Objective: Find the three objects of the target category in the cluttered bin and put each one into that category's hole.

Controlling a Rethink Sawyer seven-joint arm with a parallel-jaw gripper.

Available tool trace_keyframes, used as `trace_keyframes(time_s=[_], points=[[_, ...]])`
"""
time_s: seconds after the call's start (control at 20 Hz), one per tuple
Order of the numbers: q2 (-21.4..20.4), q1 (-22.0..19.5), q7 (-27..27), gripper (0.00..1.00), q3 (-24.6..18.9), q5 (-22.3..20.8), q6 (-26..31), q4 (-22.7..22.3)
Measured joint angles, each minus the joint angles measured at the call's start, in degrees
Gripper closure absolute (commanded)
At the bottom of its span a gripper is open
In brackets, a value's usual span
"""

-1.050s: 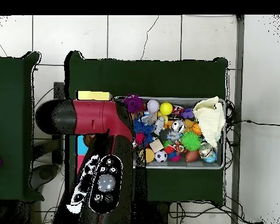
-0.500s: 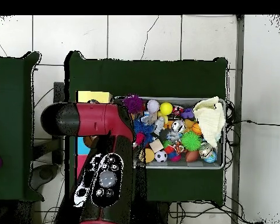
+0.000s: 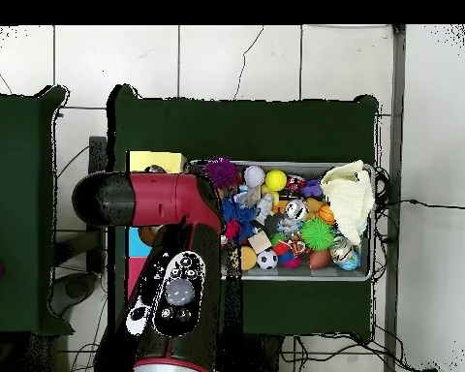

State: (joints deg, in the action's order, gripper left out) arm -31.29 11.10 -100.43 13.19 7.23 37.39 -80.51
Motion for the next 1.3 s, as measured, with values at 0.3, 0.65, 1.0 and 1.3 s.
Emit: trace_keyframes(time_s=[0.3, 0.65, 1.0, 1.3], points=[[0.0, 0.0, 0.0, 1.0, 0.0, 0.2, -1.3, -0.4], [0.1, 0.0, 0.0, 1.0, 0.0, 0.9, -1.6, -1.6], [0.8, 1.0, 0.0, 1.0, 0.4, 1.5, -2.2, -2.3], [1.1, 2.7, -0.6, 1.0, 0.9, 2.2, -2.5, -3.3]])
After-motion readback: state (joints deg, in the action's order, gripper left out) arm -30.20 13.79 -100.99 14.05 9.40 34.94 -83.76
